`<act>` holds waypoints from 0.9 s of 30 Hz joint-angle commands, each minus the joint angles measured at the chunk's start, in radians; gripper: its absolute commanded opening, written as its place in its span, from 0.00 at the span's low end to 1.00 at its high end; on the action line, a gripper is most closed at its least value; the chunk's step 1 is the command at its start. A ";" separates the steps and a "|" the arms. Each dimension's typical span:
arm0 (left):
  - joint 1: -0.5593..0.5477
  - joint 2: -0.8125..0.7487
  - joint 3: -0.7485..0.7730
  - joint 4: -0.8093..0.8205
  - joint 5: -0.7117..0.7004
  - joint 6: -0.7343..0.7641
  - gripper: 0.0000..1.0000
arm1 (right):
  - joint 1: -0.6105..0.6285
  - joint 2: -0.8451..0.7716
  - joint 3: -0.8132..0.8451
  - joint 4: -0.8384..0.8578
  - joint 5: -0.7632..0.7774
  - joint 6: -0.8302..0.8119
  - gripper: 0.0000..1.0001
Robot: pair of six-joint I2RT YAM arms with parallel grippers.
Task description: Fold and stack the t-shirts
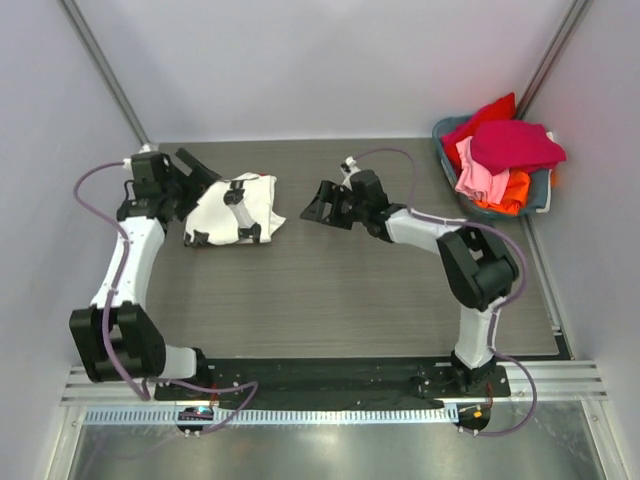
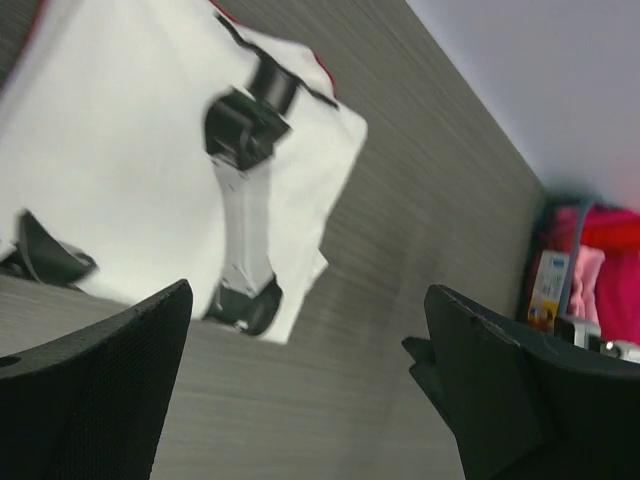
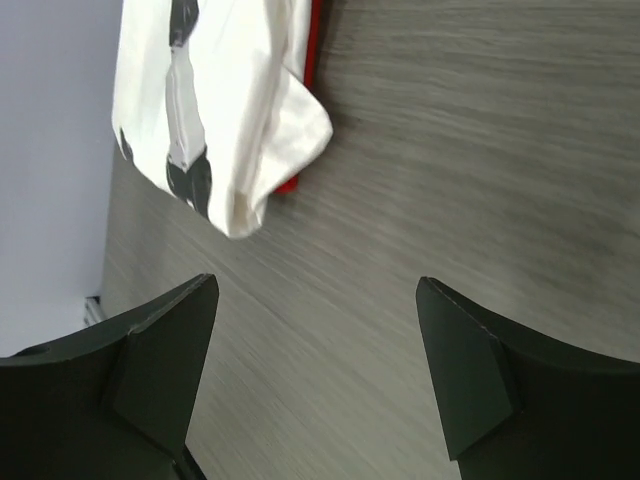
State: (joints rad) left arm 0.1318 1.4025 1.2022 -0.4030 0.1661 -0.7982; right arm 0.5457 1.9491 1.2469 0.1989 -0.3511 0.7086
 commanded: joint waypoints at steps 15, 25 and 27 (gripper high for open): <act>-0.294 -0.692 -0.651 0.150 -0.106 0.116 1.00 | -0.007 -1.143 -0.806 -0.193 0.585 -0.224 0.92; -0.299 -1.086 -0.983 0.257 -0.102 0.205 1.00 | -0.009 -1.578 -1.056 -0.273 0.724 -0.176 0.93; -0.297 -1.155 -0.992 0.265 -0.053 0.209 1.00 | -0.009 -1.589 -1.051 -0.276 0.719 -0.179 0.92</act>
State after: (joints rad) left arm -0.1635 0.3088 0.2188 -0.2214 0.0902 -0.6392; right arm 0.5373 0.3706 0.2104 -0.1017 0.3130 0.5209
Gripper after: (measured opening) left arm 0.996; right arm 0.926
